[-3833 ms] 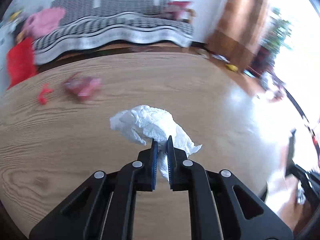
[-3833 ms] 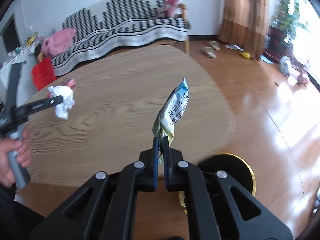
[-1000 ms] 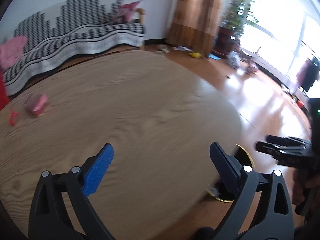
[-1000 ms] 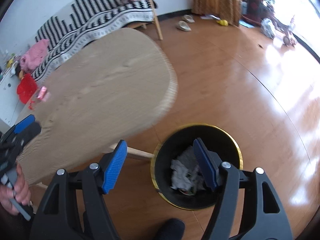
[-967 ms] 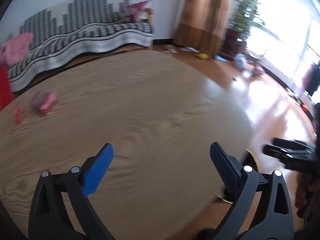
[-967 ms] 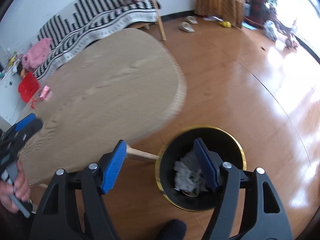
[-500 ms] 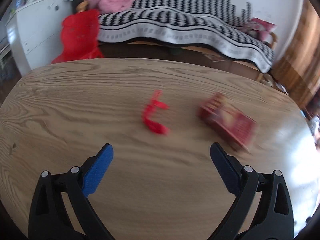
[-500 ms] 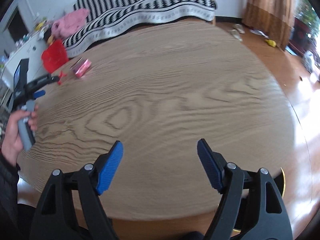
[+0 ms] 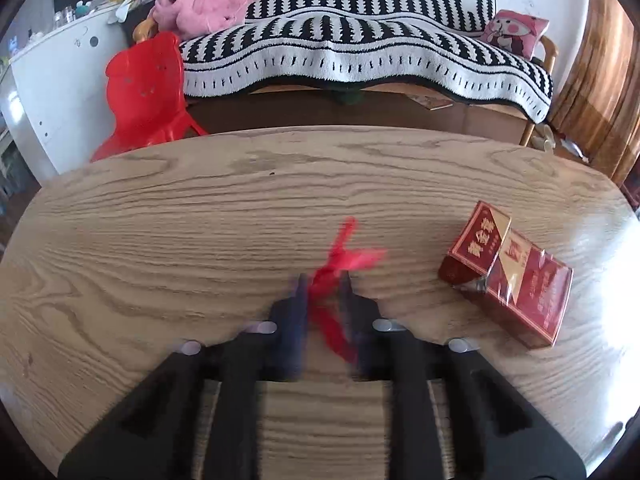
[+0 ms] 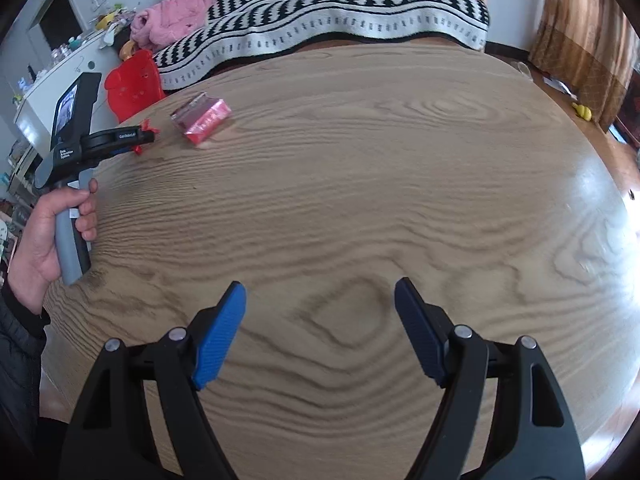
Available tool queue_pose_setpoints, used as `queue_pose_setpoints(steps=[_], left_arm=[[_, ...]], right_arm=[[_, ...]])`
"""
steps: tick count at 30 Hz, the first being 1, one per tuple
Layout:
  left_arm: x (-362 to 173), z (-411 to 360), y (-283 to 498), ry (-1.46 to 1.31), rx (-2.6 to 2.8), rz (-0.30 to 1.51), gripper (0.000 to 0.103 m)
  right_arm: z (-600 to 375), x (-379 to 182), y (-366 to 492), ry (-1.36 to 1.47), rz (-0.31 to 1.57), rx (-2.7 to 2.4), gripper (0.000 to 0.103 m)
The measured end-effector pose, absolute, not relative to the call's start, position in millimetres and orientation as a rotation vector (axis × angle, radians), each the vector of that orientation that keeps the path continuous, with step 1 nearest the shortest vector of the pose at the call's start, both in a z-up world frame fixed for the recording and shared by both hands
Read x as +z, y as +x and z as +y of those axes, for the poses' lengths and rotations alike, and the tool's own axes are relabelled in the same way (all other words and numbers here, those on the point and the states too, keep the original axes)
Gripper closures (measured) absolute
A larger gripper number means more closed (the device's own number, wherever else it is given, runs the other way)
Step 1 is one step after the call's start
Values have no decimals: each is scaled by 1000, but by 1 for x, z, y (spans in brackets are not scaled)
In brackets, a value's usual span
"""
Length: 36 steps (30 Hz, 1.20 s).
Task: Collect trash
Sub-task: 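Grasp the red ribbon with the left tool while the right tool grasps the red cigarette box, then carry the box and ribbon over the bin and open both tools to drop them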
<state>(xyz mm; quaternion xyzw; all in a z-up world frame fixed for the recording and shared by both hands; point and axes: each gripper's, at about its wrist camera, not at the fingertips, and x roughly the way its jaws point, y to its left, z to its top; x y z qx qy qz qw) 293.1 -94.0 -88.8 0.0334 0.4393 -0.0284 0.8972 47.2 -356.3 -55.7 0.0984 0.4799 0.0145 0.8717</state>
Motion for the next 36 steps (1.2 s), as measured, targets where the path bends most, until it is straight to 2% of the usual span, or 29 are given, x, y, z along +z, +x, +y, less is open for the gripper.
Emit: queue_pose_setpoints(steps=[10, 15, 20, 21, 23, 25, 30, 36], left_arm=[[-76, -63, 215, 40, -82, 967, 91], [-57, -53, 176, -27, -92, 962, 91], [-60, -64, 165, -20, -142, 981, 91], [-59, -65, 164, -18, -152, 983, 91], [-57, -66, 164, -18, -161, 979, 91], [-54, -68, 164, -29, -172, 978, 91], [-47, -88, 152, -36, -238, 963, 91], [-33, -144, 113, 8, -368, 929, 91]], right_arm=[[-285, -67, 164, -54, 993, 137, 13], [-242, -68, 236, -99, 1000, 214, 12], [-213, -66, 278, -109, 999, 238, 13], [-211, -65, 277, -107, 995, 237, 15], [-211, -61, 274, -103, 992, 227, 38], [-212, -58, 266, -95, 1006, 214, 42], [-244, -35, 196, -59, 954, 154, 43], [-334, -12, 56, 17, 910, -53, 43]])
